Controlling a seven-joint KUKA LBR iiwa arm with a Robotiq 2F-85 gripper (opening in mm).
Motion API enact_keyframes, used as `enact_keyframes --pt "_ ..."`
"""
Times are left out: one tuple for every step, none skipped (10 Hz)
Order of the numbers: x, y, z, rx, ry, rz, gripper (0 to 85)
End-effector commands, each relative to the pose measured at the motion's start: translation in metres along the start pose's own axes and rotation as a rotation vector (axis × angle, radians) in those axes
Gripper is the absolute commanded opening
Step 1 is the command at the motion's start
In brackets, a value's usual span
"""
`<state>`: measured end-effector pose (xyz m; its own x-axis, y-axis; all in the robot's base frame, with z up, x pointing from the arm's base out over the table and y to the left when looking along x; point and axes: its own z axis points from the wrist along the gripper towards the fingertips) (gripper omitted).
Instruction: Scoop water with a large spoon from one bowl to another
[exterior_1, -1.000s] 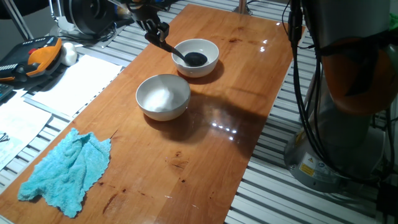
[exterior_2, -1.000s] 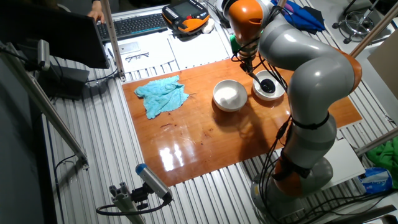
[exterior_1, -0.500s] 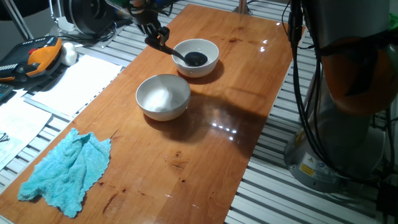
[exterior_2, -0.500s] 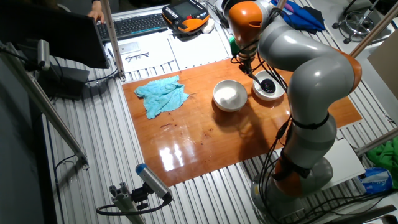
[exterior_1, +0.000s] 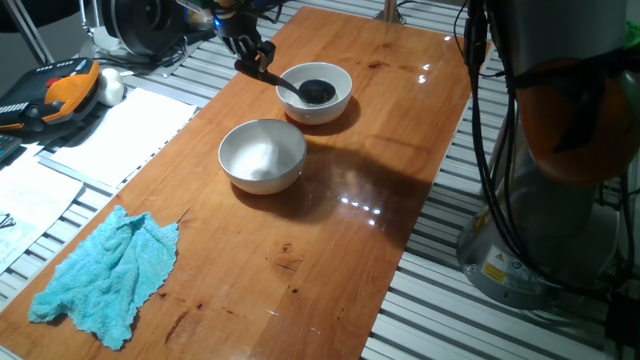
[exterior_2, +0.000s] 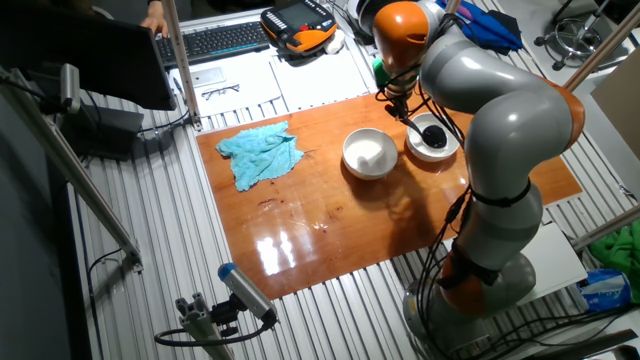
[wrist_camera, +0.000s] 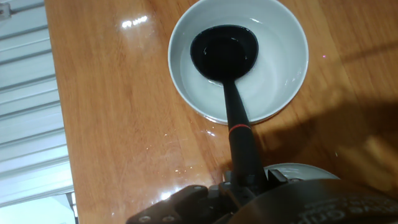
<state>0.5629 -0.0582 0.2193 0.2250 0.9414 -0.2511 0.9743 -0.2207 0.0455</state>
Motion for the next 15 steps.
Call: enact_keyframes --pt "-0.001 -0.001 -0.001 -0.002 -0.009 -0.004 0.0" --pt "-0.002 -0.002 -0.004 -0.005 -0.018 -0.009 0.0" --pt "-0.003 -0.003 -0.007 -0.003 -0.028 -0.012 0.0" --pt "-0.003 -0.003 -0.012 0.003 -0.037 -0.01 0.0" --pt "-0.004 -0.004 -0.015 0.004 -0.04 -0.014 0.0" --pt "-0.006 -0.004 -0.018 0.008 -0.043 -0.019 0.0" --pt "-0.007 -0.004 -0.02 0.008 -0.043 -0.02 0.0" --pt "-0.007 -0.005 -0.021 0.009 -0.046 -0.023 0.0" --pt "-0.007 -0.005 -0.021 0.009 -0.046 -0.025 0.0" --pt "-0.008 -0.005 -0.022 0.009 -0.046 -0.03 0.0" --pt "-0.009 -0.005 -0.022 0.009 -0.044 -0.034 0.0" --pt "-0.01 -0.005 -0.023 0.01 -0.044 -0.037 0.0" --pt "-0.011 -0.005 -0.024 0.01 -0.043 -0.04 0.0" --pt "-0.011 -0.005 -0.025 0.012 -0.042 -0.043 0.0" --pt "-0.011 -0.005 -0.027 0.015 -0.041 -0.043 0.0"
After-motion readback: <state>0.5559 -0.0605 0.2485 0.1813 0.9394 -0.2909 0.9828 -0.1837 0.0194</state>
